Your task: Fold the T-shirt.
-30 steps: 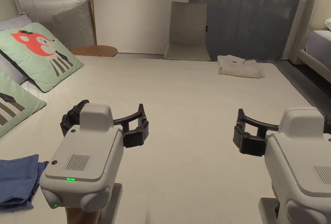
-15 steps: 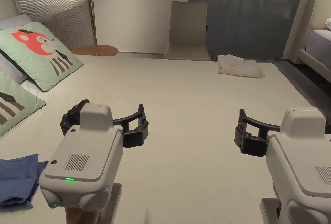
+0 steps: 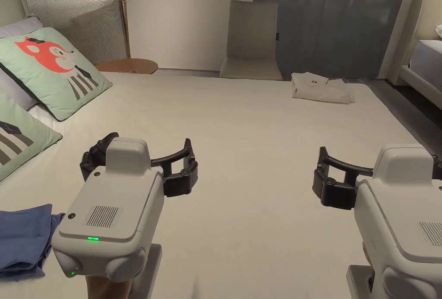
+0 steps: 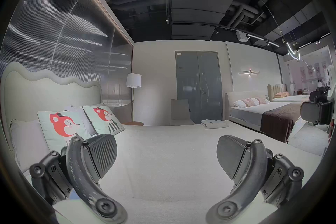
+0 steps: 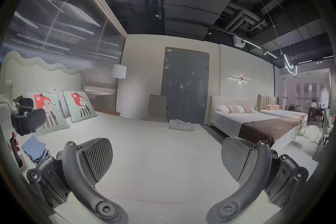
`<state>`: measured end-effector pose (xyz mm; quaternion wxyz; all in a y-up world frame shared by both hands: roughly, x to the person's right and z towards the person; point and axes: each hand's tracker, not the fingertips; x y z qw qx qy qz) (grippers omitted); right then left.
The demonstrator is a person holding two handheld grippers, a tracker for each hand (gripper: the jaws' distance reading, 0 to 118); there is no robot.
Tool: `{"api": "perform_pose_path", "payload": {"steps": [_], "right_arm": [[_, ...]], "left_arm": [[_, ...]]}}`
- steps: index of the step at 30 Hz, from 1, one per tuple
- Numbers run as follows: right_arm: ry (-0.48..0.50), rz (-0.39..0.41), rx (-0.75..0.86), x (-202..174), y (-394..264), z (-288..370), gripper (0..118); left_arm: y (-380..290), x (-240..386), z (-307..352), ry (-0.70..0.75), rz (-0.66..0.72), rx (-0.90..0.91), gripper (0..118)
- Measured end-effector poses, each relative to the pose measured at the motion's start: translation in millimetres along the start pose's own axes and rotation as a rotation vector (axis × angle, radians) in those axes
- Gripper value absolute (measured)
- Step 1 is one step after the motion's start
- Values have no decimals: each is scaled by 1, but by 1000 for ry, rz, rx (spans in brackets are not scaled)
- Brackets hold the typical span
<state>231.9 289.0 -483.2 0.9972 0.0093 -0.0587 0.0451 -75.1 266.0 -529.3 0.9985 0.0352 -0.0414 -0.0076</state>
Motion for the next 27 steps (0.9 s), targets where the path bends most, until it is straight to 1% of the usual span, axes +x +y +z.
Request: {"api": "perform_pose_path", "payload": {"steps": [7, 9, 11, 13, 14, 17, 18, 20, 21, 22, 23, 26, 27], "right_arm": [[8, -6, -20, 0, -3, -4, 118], [8, -22, -81, 0, -2, -7, 118], [8, -71, -159, 2, 1, -11, 118], [42, -128, -228, 6, 16, -9, 118], [34, -151, -280, 6, 17, -10, 118], [-37, -210, -498, 5, 24, -20, 118], [-63, -237, -530, 5, 24, -22, 118], [-134, -287, -554, 9, 26, -19, 118], [-151, -305, -562, 10, 25, -20, 118], [-157, -321, -576, 12, 25, -22, 118], [-140, -327, -584, 16, 25, -23, 118], [-138, -385, -573, 22, 25, -20, 118], [-141, -376, -581, 23, 27, -20, 118]], "left_arm": [[0, -2, 0, 2, 5, -2, 110], [0, -2, 0, 3, 5, -2, 110], [1, -2, 0, 1, 9, -4, 110], [1, -3, 0, -1, 11, -5, 110], [1, -3, 0, 0, 10, -7, 110], [2, -3, 1, 0, 13, -6, 110], [2, -3, 1, -1, 14, -8, 110], [1, -3, 1, -4, 14, -8, 110], [1, -3, 1, -3, 12, -9, 110], [1, -3, 1, -2, 11, -9, 110], [0, -4, 0, -3, 11, -9, 110], [0, -5, 0, -3, 12, -9, 110], [-1, -5, -1, -3, 12, -9, 110]]}}
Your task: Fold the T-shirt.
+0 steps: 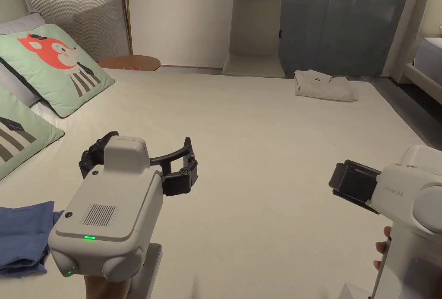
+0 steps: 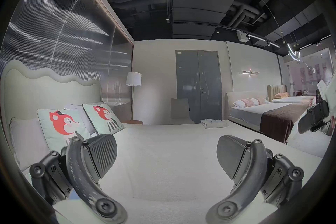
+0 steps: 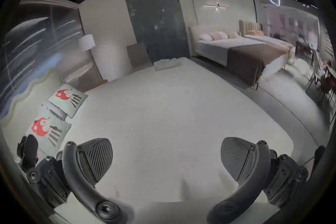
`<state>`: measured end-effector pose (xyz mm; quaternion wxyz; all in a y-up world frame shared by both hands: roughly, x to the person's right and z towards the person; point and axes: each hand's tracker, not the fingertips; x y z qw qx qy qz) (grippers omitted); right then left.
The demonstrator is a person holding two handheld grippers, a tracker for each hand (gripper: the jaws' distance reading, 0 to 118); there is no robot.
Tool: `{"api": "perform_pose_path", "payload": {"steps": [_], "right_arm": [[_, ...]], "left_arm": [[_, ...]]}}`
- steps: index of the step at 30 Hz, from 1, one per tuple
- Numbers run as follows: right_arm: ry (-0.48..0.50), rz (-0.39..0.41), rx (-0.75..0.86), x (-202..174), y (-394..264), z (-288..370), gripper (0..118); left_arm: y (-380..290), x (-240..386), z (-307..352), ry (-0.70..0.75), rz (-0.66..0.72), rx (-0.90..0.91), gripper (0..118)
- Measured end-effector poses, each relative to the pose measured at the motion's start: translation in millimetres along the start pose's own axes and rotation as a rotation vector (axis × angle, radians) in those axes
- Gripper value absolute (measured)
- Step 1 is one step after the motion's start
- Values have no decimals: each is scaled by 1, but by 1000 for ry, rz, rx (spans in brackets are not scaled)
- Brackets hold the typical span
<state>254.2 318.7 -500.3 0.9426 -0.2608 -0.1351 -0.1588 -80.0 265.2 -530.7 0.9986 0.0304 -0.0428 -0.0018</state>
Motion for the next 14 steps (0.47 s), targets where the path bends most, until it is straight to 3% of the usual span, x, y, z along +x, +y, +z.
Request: {"api": "perform_pose_path", "payload": {"steps": [8, 14], "right_arm": [[-14, 83, 53, 0, 0, 3, 118], [-26, 64, 72, -3, -1, 1, 118]], "left_arm": [[1, 0, -1, 3, 1, 6, 110], [0, -1, -1, 4, 5, 5, 110]]}}
